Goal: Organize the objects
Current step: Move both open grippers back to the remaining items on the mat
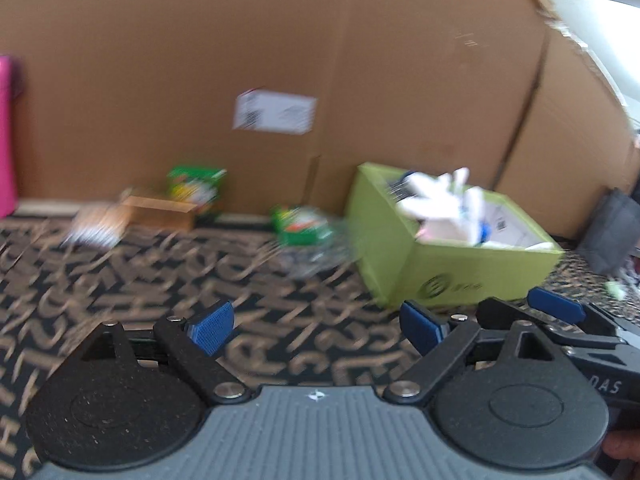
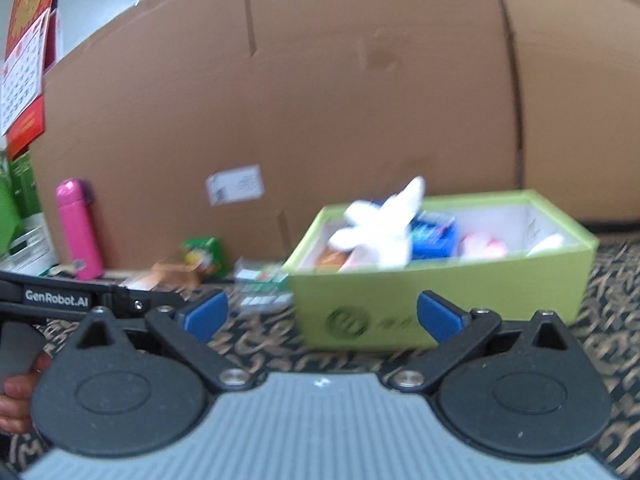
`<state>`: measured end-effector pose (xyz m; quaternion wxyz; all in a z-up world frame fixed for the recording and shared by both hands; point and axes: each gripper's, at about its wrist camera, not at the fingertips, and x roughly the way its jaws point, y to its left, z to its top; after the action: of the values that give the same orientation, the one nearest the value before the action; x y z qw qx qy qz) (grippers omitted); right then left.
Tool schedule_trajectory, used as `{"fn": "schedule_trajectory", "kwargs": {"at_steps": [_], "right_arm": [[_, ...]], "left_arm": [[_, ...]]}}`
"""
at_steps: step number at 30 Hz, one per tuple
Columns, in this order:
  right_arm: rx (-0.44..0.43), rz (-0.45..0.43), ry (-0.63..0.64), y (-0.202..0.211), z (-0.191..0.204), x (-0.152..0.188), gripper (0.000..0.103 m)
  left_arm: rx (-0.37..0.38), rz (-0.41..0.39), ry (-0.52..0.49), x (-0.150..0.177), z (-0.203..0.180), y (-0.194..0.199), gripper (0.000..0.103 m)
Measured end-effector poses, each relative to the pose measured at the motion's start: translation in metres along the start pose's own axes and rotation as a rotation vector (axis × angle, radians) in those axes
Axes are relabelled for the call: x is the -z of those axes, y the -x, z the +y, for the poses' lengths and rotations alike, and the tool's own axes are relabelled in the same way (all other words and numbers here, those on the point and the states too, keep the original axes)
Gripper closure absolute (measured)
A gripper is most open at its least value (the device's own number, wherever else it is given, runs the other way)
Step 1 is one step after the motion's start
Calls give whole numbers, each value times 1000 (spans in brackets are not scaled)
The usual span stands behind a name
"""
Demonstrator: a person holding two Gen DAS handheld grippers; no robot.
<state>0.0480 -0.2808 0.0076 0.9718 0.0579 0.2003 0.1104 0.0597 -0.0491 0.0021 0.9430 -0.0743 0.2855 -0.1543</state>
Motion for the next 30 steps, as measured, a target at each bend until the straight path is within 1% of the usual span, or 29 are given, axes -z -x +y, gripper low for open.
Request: {"fn": "schedule_trajectory", "kwargs": {"at_steps": [4, 9, 12, 15, 17, 20, 24, 27, 28, 29, 30], "right_arm": [[-40, 77, 16, -14, 22, 16, 0], [-84, 129, 51, -24, 48, 26, 0], [-100, 159, 51, -30, 60, 27, 0], [-123, 160, 42, -33, 68, 28, 0], [-132, 167, 43, -35, 74, 28, 0], [-138, 178, 56, -38, 83, 30, 0], [-135, 192, 82, -41, 91, 32, 0], [-134, 198, 90, -44, 94, 30, 0], [-136, 197, 93, -45, 96, 30, 0], [-138, 196, 96, -47, 97, 29, 0], [-142, 194, 101, -49, 99, 28, 0]], "left_arm": [[-65, 35, 61, 13, 30, 1, 10], [-124, 41, 156, 21, 71, 9, 10], [-158, 33, 172, 17, 93, 11, 10], [-206, -4, 163, 1, 114, 5, 10], [-243, -26, 162, -14, 128, -5, 10], [-263, -26, 166, -37, 148, -31, 10], [-277, 10, 153, -59, 167, -72, 10], [-292, 39, 171, -66, 178, -95, 10], [-294, 34, 172, -68, 180, -100, 11], [-295, 20, 154, -68, 179, -102, 22], [-282, 22, 124, -69, 178, -104, 38]]}}
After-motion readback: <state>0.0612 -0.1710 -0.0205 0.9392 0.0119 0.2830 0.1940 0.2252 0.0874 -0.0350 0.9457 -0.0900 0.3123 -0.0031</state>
